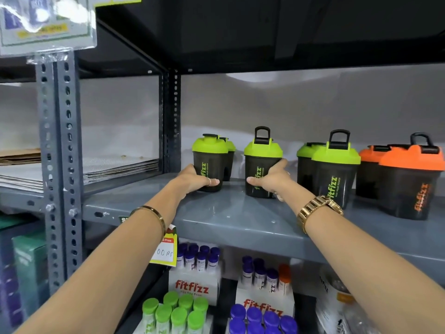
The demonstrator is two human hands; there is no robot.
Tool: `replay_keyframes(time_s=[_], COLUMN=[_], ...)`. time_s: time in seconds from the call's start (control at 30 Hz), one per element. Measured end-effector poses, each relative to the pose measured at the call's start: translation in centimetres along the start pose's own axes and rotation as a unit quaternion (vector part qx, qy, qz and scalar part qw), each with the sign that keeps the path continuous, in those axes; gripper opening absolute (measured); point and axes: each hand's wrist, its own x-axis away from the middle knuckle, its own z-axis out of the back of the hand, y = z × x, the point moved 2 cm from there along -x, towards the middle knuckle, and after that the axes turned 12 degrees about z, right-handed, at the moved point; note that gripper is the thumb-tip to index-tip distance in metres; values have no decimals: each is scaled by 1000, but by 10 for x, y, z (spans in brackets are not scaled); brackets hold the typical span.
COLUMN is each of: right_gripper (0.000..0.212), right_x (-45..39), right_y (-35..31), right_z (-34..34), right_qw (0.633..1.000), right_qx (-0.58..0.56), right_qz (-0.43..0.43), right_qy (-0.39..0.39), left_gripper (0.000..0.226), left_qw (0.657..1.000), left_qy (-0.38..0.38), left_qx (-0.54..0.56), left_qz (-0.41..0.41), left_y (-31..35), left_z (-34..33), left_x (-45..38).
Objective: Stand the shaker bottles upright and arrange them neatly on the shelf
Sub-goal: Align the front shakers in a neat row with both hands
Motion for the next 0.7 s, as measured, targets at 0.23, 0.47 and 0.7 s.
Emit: replay_keyframes(time_s=[0.23, 0.47, 0.7], right_gripper=[106, 60, 48], right_x=[11, 47, 72], right_y=[-8, -24, 1], right_z=[6, 39, 117], right_qw=[999, 969, 882], right_qx=[37, 214, 357], right_qz=[-27, 80, 194], right_qy=[-9, 92, 238], left_gripper=[74, 90, 75], left_qw=[998, 931, 869], left_qy=[35, 255, 252], left_qx=[-21, -104, -132], left_qz=[-39, -239, -406], left_y=[1, 19, 57], left_z=[-1, 4, -42], left_x=[7, 43, 97])
